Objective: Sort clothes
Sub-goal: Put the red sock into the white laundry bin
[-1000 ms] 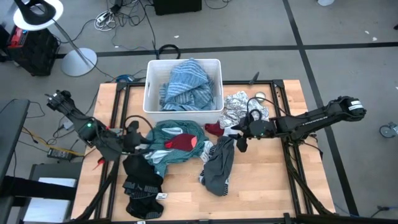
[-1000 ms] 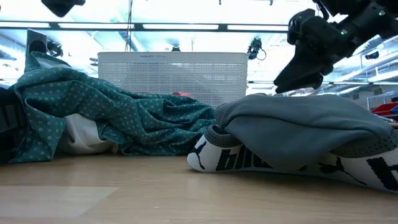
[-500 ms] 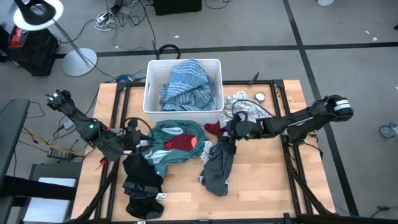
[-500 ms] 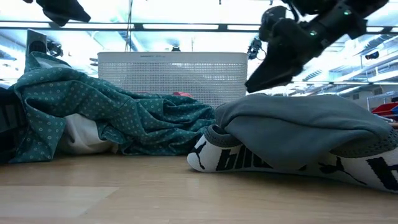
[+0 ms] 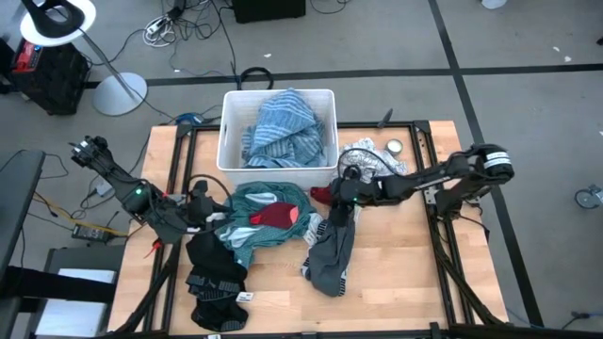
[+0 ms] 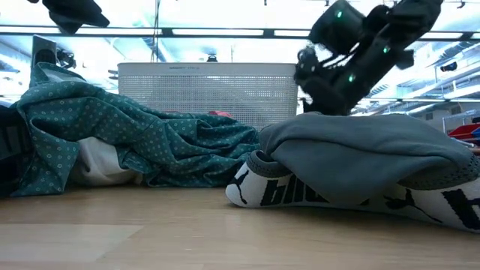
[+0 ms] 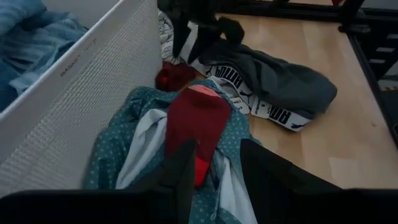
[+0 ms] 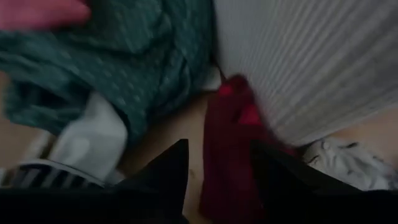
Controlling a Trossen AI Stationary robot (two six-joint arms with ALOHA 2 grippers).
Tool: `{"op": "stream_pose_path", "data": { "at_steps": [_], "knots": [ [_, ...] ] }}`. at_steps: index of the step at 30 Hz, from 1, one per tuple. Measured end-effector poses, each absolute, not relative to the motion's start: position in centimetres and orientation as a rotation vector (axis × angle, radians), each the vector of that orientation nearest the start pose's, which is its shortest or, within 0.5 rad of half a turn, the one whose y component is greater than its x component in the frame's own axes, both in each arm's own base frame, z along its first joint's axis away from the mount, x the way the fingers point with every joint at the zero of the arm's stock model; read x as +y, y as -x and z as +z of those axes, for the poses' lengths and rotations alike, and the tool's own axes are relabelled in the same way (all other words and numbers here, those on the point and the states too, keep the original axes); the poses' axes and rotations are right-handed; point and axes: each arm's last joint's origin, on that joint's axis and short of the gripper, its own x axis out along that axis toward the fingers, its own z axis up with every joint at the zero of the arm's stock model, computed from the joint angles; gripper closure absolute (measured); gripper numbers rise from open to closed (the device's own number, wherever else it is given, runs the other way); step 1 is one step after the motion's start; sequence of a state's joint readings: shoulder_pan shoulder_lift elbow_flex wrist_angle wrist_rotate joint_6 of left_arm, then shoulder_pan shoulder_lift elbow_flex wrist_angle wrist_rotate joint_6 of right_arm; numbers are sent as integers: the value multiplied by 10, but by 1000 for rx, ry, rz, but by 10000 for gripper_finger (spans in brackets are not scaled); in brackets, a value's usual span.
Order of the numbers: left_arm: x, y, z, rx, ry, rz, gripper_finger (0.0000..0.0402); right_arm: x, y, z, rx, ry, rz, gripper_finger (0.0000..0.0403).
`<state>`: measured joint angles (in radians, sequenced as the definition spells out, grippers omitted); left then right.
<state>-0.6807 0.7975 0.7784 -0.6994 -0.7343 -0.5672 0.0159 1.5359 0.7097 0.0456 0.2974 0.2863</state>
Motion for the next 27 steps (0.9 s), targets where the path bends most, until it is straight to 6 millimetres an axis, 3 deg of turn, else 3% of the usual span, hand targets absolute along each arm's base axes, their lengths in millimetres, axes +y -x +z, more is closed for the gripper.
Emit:
{"op": "stream_pose_path", "data": {
  "at_steps": [9, 12, 14, 17, 27],
  "knots": [
    [-78, -128, 290, 489, 65, 227, 270, -12, -297, 127, 815, -160, -418, 245],
    [-78, -128, 290, 489, 64, 226, 270, -13, -297, 122, 832, -171, -427, 279],
    [-78, -128, 290, 490, 64, 226, 270, -12, -297, 122, 834, -170, -425, 323],
    [-78, -128, 290, 490, 64, 227, 270, -8, -296, 129, 819, -161, -408, 387],
    [-78, -128, 290, 489, 65, 226, 270, 5, -281, 177, 681, -148, -404, 397]
  ]
}}
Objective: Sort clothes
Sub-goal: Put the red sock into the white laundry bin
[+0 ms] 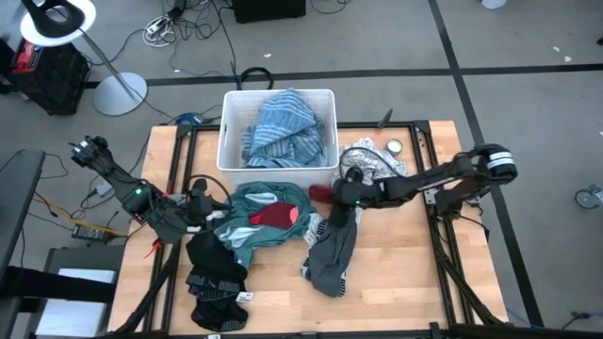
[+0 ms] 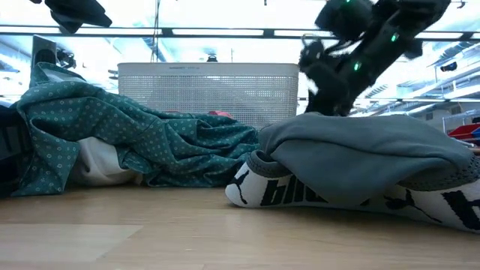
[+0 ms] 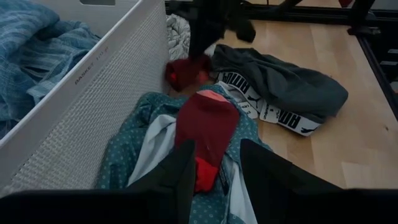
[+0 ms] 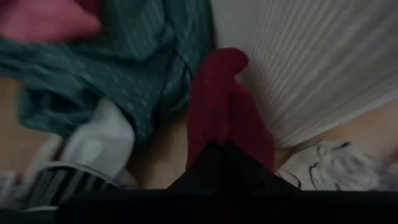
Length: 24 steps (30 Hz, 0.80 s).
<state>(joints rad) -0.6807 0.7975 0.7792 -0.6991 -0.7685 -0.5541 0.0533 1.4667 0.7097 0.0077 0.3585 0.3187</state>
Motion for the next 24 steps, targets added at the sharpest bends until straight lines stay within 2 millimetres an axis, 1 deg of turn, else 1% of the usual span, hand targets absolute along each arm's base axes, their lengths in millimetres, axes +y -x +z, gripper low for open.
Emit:
{"op": "stream_pose_path", "data": {
  "at_steps": [8, 12, 19, 24],
  "knots": [
    [-78, -128, 290, 490, 65, 224, 270, 11, -259, 228, 508, -156, -393, 400],
    [-78, -128, 290, 490, 66, 224, 270, 12, -253, 257, 441, -131, -375, 400],
    [-80, -130, 293, 456, 100, 215, 270, 11, -256, 305, 396, -30, -362, 401],
    [-83, -134, 300, 390, 164, 197, 270, 4, -259, 335, 328, 30, -373, 401]
  ]
}}
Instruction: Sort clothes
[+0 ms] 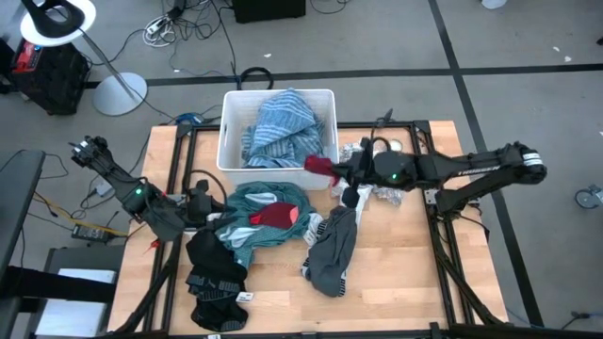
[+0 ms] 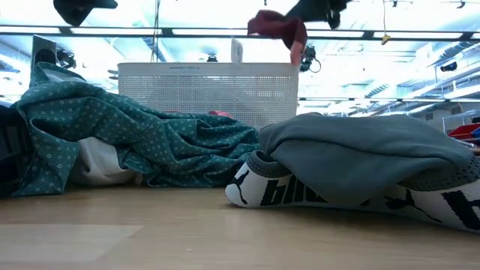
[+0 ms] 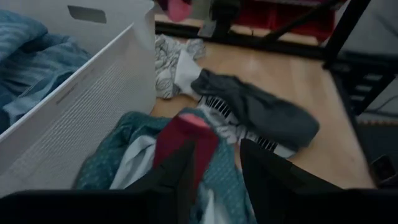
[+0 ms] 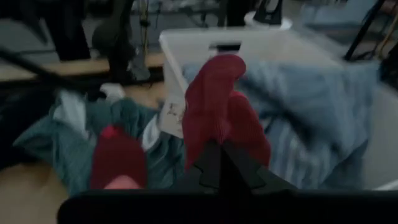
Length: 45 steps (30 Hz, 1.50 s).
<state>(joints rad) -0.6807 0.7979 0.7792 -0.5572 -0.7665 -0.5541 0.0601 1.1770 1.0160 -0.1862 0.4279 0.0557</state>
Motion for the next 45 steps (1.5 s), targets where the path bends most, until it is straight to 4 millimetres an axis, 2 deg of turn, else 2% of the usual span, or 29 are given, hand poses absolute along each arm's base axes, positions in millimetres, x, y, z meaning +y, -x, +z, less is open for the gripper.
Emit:
{"op": "stream_pose_path", "data": {
  "at_steps": [6, 10, 13, 18, 23, 37, 45],
  "knots": [
    [-84, -135, 302, 368, 185, 192, 270, -13, -260, 362, 238, 66, -429, 400],
    [-83, -135, 302, 367, 185, 193, 270, -28, -264, 369, 200, 93, -472, 400],
    [-83, -135, 302, 356, 181, 212, 270, -39, -274, 370, 196, 101, -461, 400],
    [-83, -136, 304, 334, 191, 226, 270, -61, -296, 356, 269, 102, -494, 400],
    [-83, -136, 304, 331, 189, 233, 270, -76, -310, 345, 312, 94, -511, 390],
    [-81, -136, 304, 318, 150, 266, 270, -80, -309, 334, 391, 52, -522, 318],
    [-81, -135, 304, 325, 141, 270, 270, -63, -290, 336, 522, 45, -481, 290]
  ]
}}
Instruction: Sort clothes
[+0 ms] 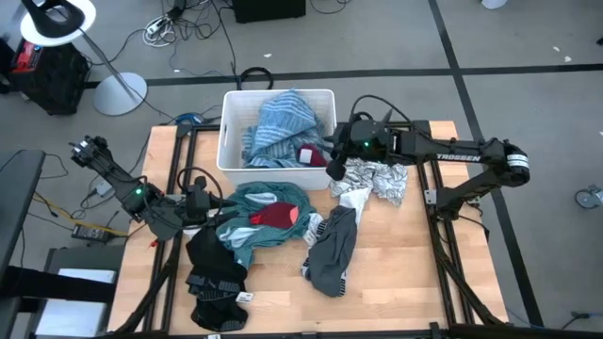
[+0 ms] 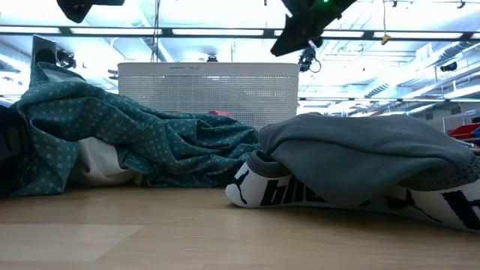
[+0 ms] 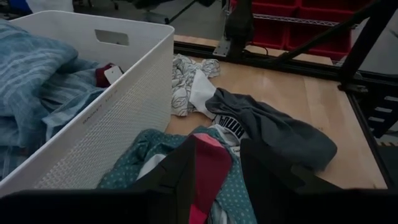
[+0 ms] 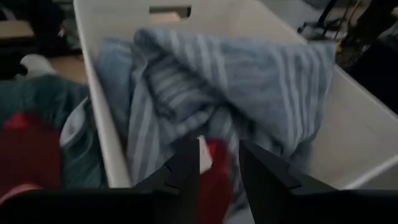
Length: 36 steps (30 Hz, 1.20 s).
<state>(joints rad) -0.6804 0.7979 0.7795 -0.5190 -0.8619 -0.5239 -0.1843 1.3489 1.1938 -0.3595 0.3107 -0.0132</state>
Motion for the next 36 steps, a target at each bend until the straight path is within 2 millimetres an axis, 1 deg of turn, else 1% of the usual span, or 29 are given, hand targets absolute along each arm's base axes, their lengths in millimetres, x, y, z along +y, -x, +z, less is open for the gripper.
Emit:
{"op": "stream_pose_path", "data": {
  "at_steps": [4, 10, 20, 25, 29, 32, 36],
  "knots": [
    [-81, -135, 304, 325, 141, 270, 270, -50, -279, 338, 560, -6, -454, 285],
    [-81, -135, 304, 325, 141, 270, 270, -23, -269, 339, 612, -65, -323, 275],
    [-82, -136, 306, 304, 164, 267, 270, 22, -260, 329, 745, -44, -185, 252],
    [-82, -136, 306, 304, 165, 267, 270, 40, -255, 324, 784, -24, -126, 249],
    [-82, -136, 306, 304, 165, 267, 270, 48, -252, 307, 829, -5, -103, 249],
    [-82, -136, 306, 304, 165, 267, 270, 50, -250, 287, 860, 8, -97, 246],
    [-82, -136, 306, 303, 166, 267, 270, 53, -249, 263, 855, 12, -85, 243]
  ]
}}
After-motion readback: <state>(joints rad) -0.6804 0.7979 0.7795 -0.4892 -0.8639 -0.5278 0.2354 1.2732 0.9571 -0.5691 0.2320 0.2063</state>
